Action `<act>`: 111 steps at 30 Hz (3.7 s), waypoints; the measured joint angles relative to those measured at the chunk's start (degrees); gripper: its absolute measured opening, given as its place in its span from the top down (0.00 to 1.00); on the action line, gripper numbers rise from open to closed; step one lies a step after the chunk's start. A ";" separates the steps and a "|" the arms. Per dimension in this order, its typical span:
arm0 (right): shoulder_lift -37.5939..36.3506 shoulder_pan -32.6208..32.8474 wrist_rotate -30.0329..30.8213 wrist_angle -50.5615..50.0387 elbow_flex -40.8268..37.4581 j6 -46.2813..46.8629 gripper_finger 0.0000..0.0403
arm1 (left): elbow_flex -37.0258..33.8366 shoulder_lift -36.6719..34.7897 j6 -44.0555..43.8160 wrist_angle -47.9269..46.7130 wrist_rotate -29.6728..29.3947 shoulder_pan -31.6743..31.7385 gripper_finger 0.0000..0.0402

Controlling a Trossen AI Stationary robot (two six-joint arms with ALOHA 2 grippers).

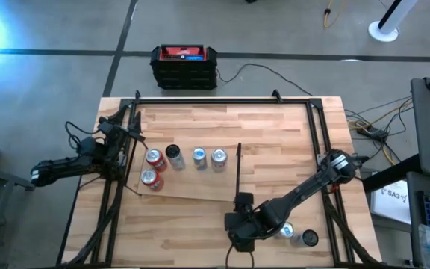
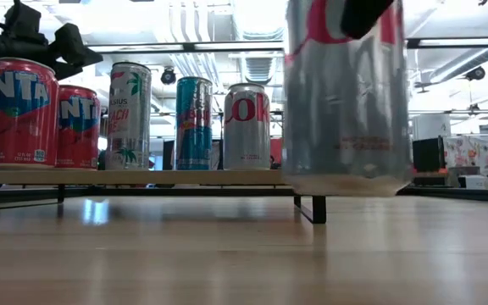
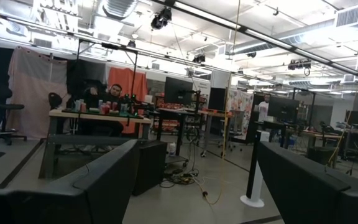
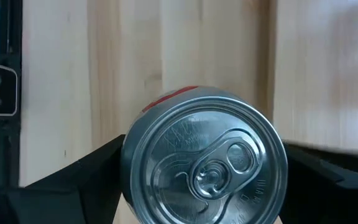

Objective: Place canned beverage on shelf
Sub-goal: Put the silver soda can on the shelf aligned with the other silver soda can

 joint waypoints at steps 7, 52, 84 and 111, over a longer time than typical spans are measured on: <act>4.73 -0.63 -0.11 -2.66 7.75 -10.54 0.23 | 0.00 -0.02 0.01 0.02 0.00 0.01 0.23; 9.06 -20.98 -10.47 -12.47 21.71 -16.96 0.23 | 0.00 0.00 -0.01 0.00 0.00 0.00 0.23; 8.81 -19.69 -3.18 -16.40 21.71 -2.63 0.15 | 0.00 -0.01 0.00 0.01 0.00 0.01 0.23; 7.50 -18.36 0.74 -18.49 21.69 3.61 0.14 | 0.00 0.00 -0.01 0.00 0.00 0.01 0.23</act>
